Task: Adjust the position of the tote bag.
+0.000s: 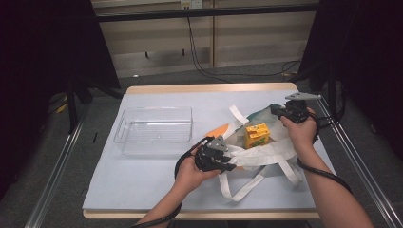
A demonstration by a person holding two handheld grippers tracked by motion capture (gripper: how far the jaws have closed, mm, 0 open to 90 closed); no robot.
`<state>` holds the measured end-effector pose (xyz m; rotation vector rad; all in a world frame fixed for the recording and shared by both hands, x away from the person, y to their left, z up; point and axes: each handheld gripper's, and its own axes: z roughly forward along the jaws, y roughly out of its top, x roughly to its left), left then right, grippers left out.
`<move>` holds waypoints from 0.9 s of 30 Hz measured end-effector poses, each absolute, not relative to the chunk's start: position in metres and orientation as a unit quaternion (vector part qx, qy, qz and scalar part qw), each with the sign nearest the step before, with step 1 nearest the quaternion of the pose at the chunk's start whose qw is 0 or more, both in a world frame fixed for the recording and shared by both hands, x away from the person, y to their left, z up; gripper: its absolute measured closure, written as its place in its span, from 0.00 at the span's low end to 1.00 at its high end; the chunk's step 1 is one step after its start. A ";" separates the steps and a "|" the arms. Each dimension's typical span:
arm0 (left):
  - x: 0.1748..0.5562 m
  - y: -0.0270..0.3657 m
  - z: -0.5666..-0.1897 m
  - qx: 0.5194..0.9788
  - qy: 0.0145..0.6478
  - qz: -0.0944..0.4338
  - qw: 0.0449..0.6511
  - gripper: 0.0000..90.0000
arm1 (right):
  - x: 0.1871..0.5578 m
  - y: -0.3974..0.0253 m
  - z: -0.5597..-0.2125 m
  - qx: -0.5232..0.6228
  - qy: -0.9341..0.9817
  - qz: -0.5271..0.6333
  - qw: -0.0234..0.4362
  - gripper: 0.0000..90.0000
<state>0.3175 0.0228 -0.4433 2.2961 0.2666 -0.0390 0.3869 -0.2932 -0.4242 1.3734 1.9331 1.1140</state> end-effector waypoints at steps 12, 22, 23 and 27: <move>0.317 0.022 -0.445 0.915 0.096 -0.011 0.391 0.80 | 0.390 -0.293 -0.430 0.507 0.714 0.409 0.255 1.00; 0.316 0.021 -0.448 0.914 0.100 -0.010 0.394 0.79 | 0.391 -0.293 -0.434 0.508 0.715 0.408 0.254 1.00; 0.317 0.021 -0.448 0.914 0.099 -0.010 0.394 0.79 | 0.391 -0.293 -0.435 0.509 0.714 0.409 0.253 1.00; 0.317 0.021 -0.449 0.914 0.098 -0.012 0.392 0.79 | 0.391 -0.293 -0.436 0.506 0.714 0.412 0.254 1.00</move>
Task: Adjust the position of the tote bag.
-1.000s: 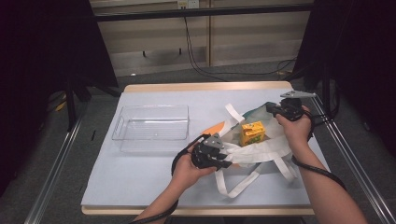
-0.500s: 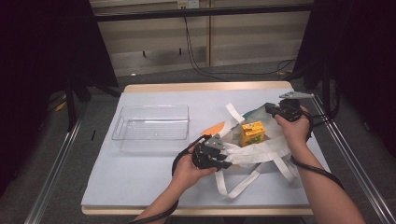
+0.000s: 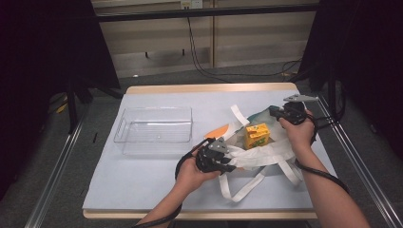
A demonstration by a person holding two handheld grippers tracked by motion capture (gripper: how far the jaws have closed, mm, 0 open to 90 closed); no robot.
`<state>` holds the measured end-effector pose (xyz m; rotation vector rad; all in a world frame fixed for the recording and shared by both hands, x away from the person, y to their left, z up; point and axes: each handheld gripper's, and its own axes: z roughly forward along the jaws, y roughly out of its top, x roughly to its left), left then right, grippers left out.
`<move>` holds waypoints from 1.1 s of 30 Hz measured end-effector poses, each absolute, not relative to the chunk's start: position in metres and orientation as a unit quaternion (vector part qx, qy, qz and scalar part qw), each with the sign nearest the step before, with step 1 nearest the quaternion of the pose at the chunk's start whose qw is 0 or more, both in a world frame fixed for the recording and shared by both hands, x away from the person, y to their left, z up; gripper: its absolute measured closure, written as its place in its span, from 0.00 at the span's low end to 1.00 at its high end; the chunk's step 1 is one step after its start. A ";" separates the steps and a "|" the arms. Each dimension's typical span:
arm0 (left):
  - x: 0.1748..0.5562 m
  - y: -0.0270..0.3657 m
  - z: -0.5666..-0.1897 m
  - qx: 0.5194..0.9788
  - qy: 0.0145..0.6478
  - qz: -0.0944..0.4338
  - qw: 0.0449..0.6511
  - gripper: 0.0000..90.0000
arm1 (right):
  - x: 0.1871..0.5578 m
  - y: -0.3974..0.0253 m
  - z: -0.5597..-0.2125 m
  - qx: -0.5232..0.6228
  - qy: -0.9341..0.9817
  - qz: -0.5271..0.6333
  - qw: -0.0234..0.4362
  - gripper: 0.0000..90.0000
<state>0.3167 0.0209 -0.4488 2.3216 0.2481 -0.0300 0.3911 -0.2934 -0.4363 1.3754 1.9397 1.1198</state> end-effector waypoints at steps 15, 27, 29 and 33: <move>0.316 0.020 -0.452 0.917 0.095 -0.008 0.388 0.79 | 0.391 -0.294 -0.439 0.505 0.712 0.417 0.252 1.00; 0.317 0.024 -0.449 0.907 0.115 -0.024 0.404 0.74 | 0.385 -0.297 -0.436 0.504 0.709 0.425 0.249 1.00; 0.318 0.025 -0.446 0.907 0.119 -0.030 0.403 0.72 | 0.384 -0.297 -0.435 0.502 0.709 0.426 0.251 0.99; 0.318 0.025 -0.443 0.903 0.124 -0.035 0.410 0.66 | 0.382 -0.298 -0.432 0.503 0.708 0.429 0.250 0.99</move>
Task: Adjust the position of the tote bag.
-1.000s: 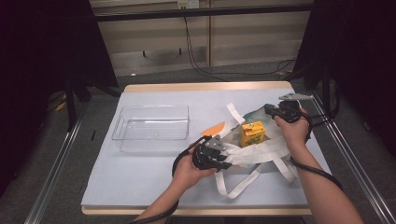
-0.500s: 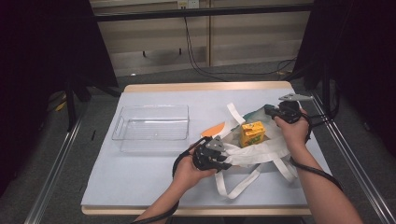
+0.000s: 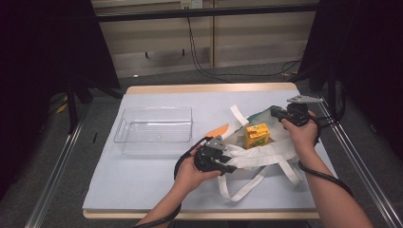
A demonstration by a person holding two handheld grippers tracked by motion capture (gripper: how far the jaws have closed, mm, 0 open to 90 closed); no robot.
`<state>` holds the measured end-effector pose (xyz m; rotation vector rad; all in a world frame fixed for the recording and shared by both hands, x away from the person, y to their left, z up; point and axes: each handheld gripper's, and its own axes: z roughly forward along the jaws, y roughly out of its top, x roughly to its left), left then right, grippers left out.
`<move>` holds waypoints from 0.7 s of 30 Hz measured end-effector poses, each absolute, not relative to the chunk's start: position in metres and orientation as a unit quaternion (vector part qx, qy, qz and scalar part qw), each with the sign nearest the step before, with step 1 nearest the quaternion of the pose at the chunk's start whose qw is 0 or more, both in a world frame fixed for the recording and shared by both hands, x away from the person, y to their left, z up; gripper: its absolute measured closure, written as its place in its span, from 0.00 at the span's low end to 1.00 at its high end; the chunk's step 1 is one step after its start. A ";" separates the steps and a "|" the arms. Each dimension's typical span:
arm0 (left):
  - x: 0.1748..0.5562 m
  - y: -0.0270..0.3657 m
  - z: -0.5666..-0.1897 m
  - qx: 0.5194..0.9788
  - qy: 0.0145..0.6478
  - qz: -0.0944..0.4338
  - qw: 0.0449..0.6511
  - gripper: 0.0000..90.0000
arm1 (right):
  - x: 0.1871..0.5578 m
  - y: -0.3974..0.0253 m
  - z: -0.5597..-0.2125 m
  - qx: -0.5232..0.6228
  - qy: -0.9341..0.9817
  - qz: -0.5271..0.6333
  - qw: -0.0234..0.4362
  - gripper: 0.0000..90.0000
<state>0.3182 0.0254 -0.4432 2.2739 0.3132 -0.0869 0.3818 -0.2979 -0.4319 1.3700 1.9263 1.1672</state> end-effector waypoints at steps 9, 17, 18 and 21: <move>0.319 0.027 -0.431 0.901 0.131 -0.032 0.412 0.55 | 0.376 -0.298 -0.423 0.500 0.710 0.428 0.252 0.97; 0.318 0.022 -0.425 0.899 0.132 -0.031 0.416 0.50 | 0.367 -0.300 -0.408 0.495 0.715 0.422 0.257 0.97; 0.318 0.022 -0.423 0.898 0.135 -0.027 0.418 0.50 | 0.365 -0.301 -0.407 0.494 0.715 0.422 0.259 0.97; 0.318 0.022 -0.419 0.896 0.136 -0.023 0.422 0.49 | 0.360 -0.303 -0.404 0.491 0.715 0.427 0.257 0.97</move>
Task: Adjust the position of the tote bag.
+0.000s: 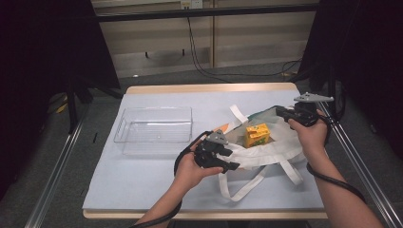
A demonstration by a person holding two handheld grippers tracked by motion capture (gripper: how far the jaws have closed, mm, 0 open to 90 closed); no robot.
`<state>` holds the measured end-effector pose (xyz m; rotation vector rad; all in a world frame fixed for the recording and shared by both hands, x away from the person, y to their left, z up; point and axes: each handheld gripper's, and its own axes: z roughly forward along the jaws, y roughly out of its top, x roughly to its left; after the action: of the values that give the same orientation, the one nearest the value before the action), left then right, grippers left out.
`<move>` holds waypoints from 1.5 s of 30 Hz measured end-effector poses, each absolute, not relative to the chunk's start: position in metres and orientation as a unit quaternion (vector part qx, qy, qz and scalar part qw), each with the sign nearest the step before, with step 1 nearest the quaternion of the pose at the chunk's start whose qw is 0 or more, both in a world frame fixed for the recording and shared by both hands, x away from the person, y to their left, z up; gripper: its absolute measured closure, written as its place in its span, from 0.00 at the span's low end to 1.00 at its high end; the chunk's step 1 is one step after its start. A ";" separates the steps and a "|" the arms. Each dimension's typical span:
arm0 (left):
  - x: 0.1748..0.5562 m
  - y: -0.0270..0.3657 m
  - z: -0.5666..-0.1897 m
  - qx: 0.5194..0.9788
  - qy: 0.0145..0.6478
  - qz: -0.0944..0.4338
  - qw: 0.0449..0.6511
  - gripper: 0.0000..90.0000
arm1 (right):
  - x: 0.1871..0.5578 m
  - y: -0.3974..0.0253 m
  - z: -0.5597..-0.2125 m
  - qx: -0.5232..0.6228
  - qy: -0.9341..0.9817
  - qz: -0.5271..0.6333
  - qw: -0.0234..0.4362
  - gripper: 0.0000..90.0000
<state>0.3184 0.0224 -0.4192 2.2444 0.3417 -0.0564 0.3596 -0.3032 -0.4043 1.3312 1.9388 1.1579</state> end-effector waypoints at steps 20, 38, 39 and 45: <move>0.330 0.017 -0.408 0.896 0.140 -0.002 0.422 0.48 | 0.327 -0.308 -0.417 0.478 0.726 0.429 0.246 0.98; 0.339 0.015 -0.397 0.886 0.159 0.016 0.435 0.50 | 0.309 -0.310 -0.431 0.475 0.729 0.435 0.231 0.98; 0.340 0.015 -0.397 0.886 0.160 0.015 0.435 0.51 | 0.309 -0.311 -0.431 0.474 0.730 0.435 0.229 0.98; 0.343 0.012 -0.391 0.887 0.161 0.017 0.432 0.55 | 0.308 -0.311 -0.433 0.473 0.734 0.431 0.228 0.98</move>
<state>0.3430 0.0120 -0.3911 2.2121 0.4020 0.0428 0.3077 -0.3111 -0.4334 1.3025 2.0216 1.1886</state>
